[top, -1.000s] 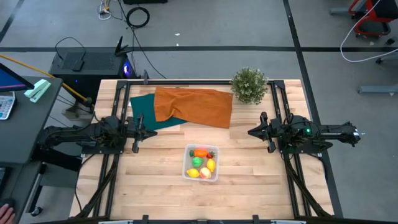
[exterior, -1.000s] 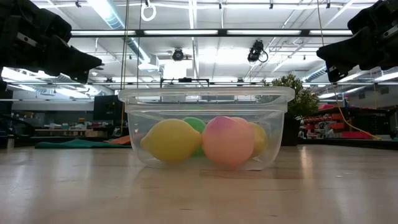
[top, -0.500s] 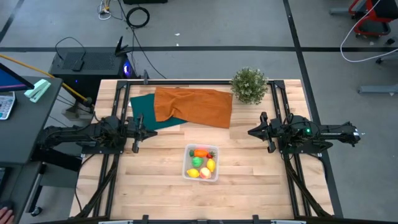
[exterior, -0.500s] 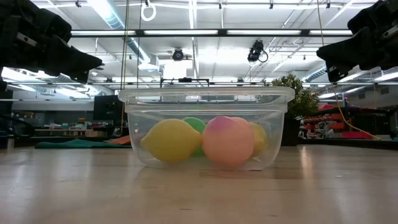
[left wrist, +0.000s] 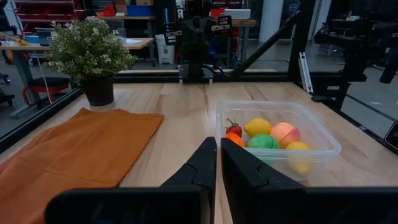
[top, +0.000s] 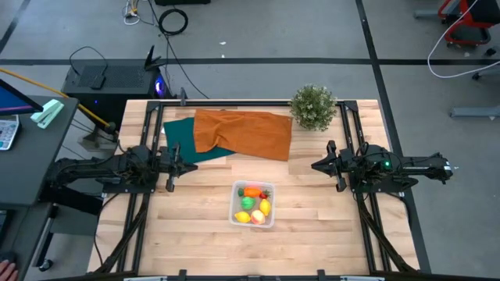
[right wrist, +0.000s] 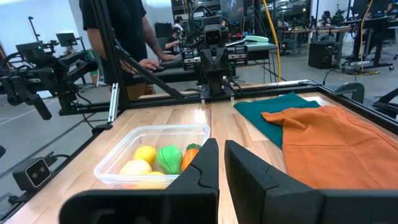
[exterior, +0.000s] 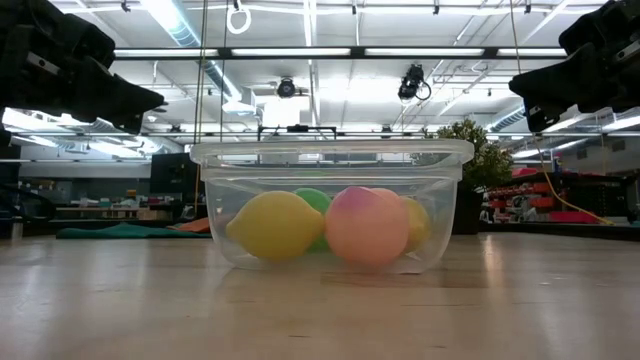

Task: Pick and placing Produce into tupperware
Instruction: Return to Home Position

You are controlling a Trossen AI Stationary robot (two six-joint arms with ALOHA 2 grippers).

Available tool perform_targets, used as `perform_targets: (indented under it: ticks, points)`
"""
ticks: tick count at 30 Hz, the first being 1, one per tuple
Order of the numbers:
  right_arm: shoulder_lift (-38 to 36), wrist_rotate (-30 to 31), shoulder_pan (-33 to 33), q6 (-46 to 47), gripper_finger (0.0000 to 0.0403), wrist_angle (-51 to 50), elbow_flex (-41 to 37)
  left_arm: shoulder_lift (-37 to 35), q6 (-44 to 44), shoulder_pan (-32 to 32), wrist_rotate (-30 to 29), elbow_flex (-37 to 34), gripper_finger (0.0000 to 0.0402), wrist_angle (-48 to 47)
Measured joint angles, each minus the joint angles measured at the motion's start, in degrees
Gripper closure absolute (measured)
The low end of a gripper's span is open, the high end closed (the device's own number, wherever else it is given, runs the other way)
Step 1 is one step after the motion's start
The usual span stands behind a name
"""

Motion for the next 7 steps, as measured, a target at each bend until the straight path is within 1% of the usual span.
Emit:
perform_targets:
  ticks: [7]
  points:
    - [0.0, 0.0, 0.0, 0.0, 0.0401, 0.0, 0.0, 0.0, 0.0, 0.0, 0.0, 0.0, 0.0367, 0.0]
